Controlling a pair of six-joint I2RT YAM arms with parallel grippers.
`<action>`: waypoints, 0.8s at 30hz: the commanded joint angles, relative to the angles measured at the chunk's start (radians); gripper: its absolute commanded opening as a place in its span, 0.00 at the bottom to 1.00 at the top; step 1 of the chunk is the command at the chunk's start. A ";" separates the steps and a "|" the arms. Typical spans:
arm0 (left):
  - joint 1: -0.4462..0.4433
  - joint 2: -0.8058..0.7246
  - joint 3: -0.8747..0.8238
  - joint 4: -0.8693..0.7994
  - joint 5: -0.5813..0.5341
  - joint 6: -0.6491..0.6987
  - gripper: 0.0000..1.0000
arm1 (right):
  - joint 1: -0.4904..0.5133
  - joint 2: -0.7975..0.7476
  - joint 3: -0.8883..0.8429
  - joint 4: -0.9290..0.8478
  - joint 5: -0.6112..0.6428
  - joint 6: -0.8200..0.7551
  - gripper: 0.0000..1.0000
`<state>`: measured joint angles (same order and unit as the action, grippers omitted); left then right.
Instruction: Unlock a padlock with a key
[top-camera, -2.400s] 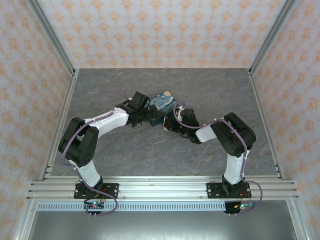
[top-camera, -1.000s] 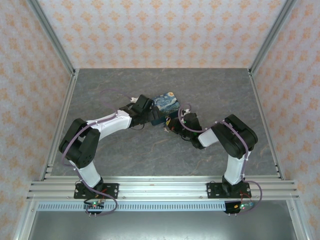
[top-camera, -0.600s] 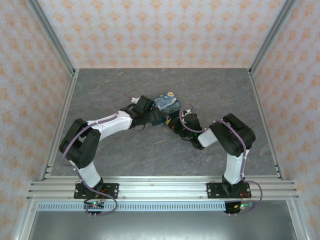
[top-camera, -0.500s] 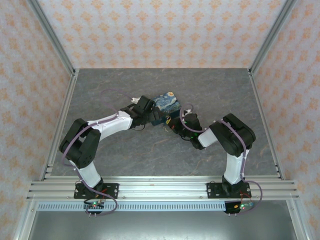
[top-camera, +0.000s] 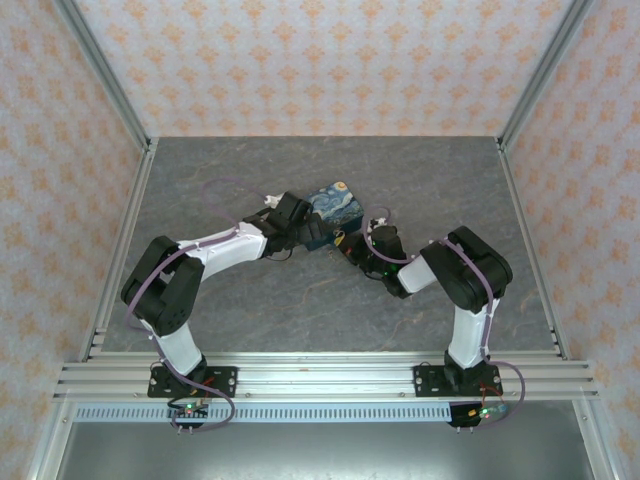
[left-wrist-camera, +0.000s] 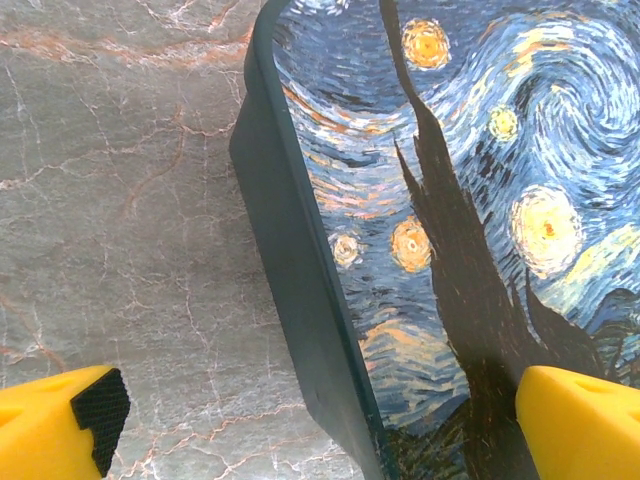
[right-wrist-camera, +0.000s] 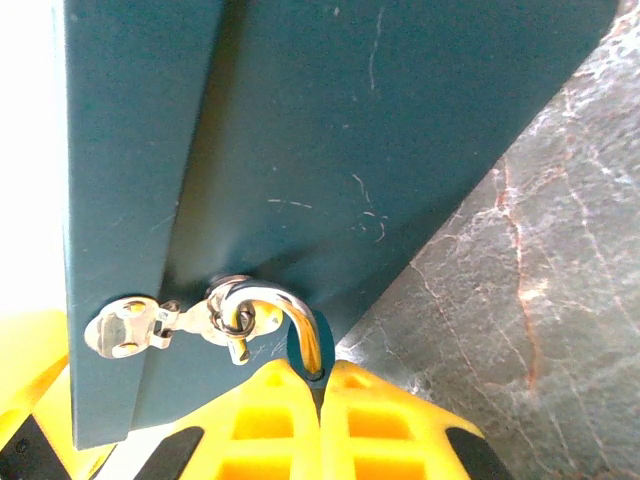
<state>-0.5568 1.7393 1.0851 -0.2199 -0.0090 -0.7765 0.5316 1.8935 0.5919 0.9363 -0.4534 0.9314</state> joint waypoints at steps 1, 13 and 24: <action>-0.008 0.065 -0.047 -0.146 -0.032 0.019 1.00 | -0.034 -0.023 0.005 -0.028 0.050 -0.004 0.00; -0.009 0.081 -0.047 -0.145 -0.032 0.022 1.00 | -0.048 -0.038 0.037 -0.069 0.059 0.007 0.00; -0.009 0.091 -0.048 -0.147 -0.032 0.020 1.00 | -0.074 -0.036 0.057 -0.074 0.073 0.039 0.00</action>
<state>-0.5625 1.7573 1.0855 -0.1814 -0.0086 -0.7803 0.4942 1.8782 0.6247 0.8749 -0.4492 0.9466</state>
